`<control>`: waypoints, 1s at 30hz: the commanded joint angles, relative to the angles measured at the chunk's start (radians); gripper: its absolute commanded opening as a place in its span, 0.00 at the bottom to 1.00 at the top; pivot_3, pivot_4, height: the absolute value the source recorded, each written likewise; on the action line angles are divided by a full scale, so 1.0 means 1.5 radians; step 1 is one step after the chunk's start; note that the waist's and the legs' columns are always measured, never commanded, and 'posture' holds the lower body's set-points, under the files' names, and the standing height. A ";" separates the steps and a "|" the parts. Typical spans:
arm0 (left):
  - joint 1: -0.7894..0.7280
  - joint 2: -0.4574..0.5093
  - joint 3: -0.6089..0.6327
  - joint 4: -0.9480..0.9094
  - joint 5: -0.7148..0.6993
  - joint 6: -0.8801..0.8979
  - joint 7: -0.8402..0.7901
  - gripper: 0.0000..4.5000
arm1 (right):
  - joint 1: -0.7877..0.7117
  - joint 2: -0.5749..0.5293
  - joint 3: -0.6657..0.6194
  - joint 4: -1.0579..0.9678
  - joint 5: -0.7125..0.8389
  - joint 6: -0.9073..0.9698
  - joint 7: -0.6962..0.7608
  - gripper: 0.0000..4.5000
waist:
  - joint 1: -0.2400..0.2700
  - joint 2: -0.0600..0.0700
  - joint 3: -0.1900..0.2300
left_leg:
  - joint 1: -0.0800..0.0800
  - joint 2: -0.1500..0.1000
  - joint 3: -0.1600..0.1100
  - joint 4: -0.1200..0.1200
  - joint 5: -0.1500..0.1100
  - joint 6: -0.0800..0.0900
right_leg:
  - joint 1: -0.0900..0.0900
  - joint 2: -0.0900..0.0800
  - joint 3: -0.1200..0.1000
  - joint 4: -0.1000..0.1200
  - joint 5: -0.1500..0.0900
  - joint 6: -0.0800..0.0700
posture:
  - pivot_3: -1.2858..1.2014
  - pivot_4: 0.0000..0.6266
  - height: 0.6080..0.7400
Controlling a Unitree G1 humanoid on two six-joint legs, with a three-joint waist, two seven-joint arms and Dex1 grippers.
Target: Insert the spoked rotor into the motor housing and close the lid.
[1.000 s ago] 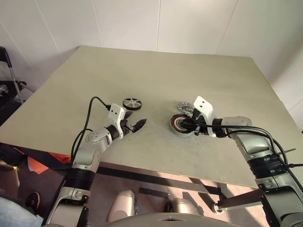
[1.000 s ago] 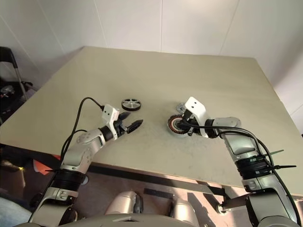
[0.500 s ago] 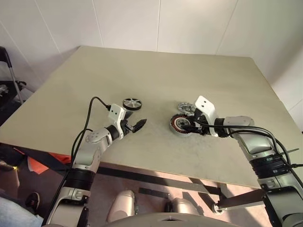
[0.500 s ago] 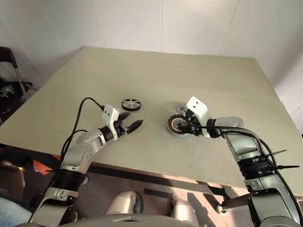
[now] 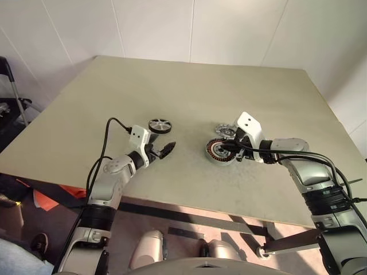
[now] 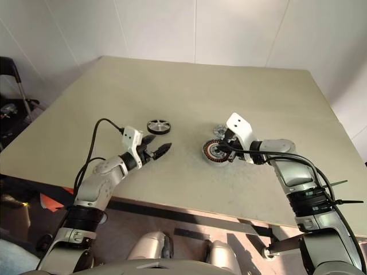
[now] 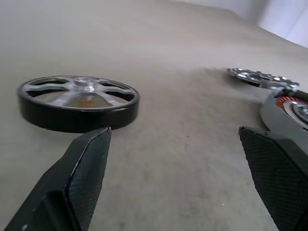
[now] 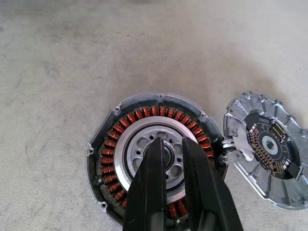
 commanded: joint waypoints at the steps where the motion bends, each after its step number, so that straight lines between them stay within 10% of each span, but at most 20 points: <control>1: -0.044 -0.023 0.075 0.010 -0.052 0.019 0.062 1.00 | -0.036 0.002 -0.036 -0.019 0.016 0.005 -0.016 0.15 | 0.000 0.000 0.000 | 0.000 0.000 0.000 0.000 0.000 0.000 | 0.000 0.000 0.000 0.000 0.000 0.000 | 0.52 0.00 1.00; 21: -0.163 -0.154 0.263 0.175 -0.269 0.131 0.164 1.00 | -0.040 -0.002 -0.059 -0.032 0.036 0.039 -0.040 0.15 | 0.002 0.000 0.000 | -0.001 0.000 0.000 0.001 0.000 0.001 | 0.000 0.000 0.000 0.000 0.000 0.000 | 0.52 0.00 1.00; 30: -0.187 -0.147 0.295 0.242 -0.287 0.150 0.205 0.35 | -0.049 0.003 -0.067 -0.025 0.036 0.045 -0.063 0.14 | 0.002 -0.001 0.000 | -0.001 0.000 0.000 0.001 -0.001 0.001 | 0.000 0.000 0.000 -0.001 0.000 0.000 | 0.52 0.00 1.00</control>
